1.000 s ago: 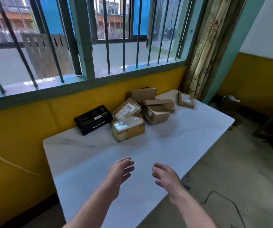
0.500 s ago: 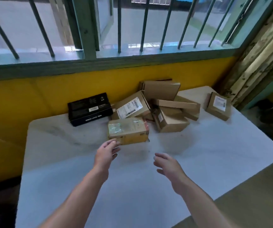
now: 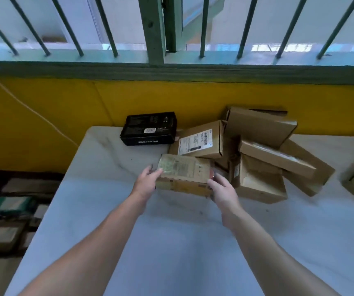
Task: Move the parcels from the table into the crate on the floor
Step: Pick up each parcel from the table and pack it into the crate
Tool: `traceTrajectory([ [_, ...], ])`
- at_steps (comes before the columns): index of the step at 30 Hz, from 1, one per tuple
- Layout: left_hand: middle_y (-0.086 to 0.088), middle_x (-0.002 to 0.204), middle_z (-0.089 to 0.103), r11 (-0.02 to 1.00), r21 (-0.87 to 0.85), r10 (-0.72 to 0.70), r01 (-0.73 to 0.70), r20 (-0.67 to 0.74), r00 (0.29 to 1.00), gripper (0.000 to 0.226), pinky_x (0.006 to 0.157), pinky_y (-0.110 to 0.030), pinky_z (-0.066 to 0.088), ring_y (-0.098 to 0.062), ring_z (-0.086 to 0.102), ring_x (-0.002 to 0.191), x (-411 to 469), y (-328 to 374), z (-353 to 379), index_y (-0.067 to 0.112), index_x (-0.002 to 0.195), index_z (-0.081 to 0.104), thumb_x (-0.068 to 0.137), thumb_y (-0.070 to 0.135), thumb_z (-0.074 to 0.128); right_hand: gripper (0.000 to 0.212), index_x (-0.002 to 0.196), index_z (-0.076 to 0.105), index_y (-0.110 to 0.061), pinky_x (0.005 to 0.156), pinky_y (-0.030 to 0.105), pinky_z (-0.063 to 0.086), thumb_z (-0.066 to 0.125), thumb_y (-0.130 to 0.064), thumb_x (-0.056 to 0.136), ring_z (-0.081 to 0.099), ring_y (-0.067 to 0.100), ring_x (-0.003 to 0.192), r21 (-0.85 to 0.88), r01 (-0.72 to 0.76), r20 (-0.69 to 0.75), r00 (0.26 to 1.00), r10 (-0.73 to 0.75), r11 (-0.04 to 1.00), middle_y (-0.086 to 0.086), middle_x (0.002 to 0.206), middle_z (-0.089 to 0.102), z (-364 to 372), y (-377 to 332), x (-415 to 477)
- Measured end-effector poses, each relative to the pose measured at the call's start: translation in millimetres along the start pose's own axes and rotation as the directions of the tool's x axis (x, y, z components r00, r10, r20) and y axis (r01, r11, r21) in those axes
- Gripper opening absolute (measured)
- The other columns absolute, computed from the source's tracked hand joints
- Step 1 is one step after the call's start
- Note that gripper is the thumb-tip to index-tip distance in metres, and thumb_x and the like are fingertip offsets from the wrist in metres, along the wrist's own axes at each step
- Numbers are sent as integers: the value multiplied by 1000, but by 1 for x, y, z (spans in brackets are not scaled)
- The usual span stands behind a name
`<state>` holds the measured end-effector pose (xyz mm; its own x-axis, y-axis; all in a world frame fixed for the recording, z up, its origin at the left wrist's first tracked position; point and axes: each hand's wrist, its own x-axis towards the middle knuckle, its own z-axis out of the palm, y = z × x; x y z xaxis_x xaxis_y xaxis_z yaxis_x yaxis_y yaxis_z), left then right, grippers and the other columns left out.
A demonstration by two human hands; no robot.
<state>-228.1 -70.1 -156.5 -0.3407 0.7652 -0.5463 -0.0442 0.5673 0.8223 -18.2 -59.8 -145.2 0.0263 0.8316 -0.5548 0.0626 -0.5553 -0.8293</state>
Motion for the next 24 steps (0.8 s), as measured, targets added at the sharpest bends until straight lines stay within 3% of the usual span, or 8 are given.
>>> traceTrajectory([
  [4,5,140,50,997,-77,11,-11,-8,1000,58,102,-33,42,-14,51,120,-13,-7,-4,22,149,39,97,40,55,17,104,71,-26,99,34,47,60,-20,92,63,15,105,100,38,2,999,-39,994,-2,110,72,-5,6,0],
  [7,7,124,68,982,-184,27,-34,-43,999,31,102,-32,41,-8,59,113,-27,-16,-13,26,117,69,100,41,48,15,90,70,-18,90,32,46,56,-22,95,63,18,96,174,22,-14,1000,-20,985,7,102,73,-9,15,-4],
  [9,9,114,73,967,-247,41,-61,-85,996,34,102,-31,40,-5,61,112,-36,-19,-19,24,105,73,102,40,44,16,94,68,-12,91,33,47,55,-21,96,64,20,94,248,6,-37,999,4,969,10,100,72,-11,18,-5],
  [12,7,107,76,945,-305,90,-117,-103,991,34,100,-33,45,-11,64,113,-47,-20,-25,20,105,71,103,39,42,23,114,64,-11,98,38,49,52,-23,98,66,22,97,307,-37,-49,997,54,951,9,98,74,-9,19,-12],
  [16,-1,105,76,927,-345,124,-150,-94,988,38,89,-29,49,-12,68,101,-57,-14,-28,15,102,67,100,47,47,26,103,73,-14,94,34,50,50,-24,98,65,16,87,297,-19,-16,1000,25,955,7,99,76,-1,19,-29],
  [20,2,110,75,927,-329,174,-180,-49,984,34,94,-28,49,-11,68,103,-67,-11,-32,23,118,69,103,38,42,22,105,72,-12,80,29,50,53,-19,97,64,12,81,329,113,-69,993,-95,938,11,102,74,1,13,-48],
  [24,1,115,74,892,-363,268,-270,-56,962,33,94,-26,49,-11,66,110,-82,-10,-37,24,122,69,103,30,44,21,99,71,-19,80,26,51,51,-20,100,67,13,89,320,263,-117,964,-238,910,4,94,75,1,-1,-68],
])
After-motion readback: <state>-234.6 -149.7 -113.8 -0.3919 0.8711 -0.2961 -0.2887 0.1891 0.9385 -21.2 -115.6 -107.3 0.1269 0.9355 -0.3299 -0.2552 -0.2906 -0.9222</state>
